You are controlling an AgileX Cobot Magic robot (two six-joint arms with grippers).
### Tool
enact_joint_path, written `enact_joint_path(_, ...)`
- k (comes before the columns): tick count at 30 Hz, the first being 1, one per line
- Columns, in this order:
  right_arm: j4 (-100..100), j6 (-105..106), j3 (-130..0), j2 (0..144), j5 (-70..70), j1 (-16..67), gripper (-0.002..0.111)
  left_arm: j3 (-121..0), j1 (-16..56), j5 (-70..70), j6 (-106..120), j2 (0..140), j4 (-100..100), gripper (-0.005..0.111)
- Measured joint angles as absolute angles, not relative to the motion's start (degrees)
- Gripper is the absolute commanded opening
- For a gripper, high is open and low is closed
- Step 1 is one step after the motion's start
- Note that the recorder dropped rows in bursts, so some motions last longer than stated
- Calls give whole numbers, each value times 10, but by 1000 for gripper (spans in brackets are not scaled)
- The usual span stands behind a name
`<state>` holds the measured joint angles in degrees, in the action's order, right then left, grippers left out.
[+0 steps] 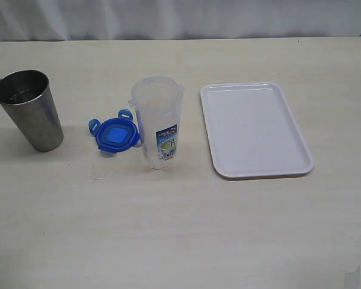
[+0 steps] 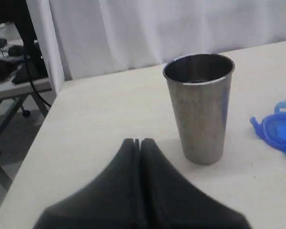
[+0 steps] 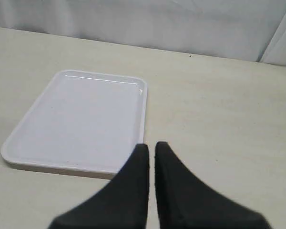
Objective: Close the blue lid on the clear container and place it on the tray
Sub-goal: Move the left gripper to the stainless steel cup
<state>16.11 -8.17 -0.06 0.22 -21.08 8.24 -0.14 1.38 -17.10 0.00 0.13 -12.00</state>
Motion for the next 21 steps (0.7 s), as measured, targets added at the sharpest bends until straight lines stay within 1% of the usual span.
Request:
enact_joint_path(12,161,-82,-1,2,-211,82,5,-1,14,59,-5,1,-121,0)
enact_joint_path(19,161,-82,-1,2,-211,82,5,-1,14,236,-162,1,-121,0)
enact_joint_path(21,161,-82,-1,2,-211,82,5,-1,14,269,-196,1,-121,3)
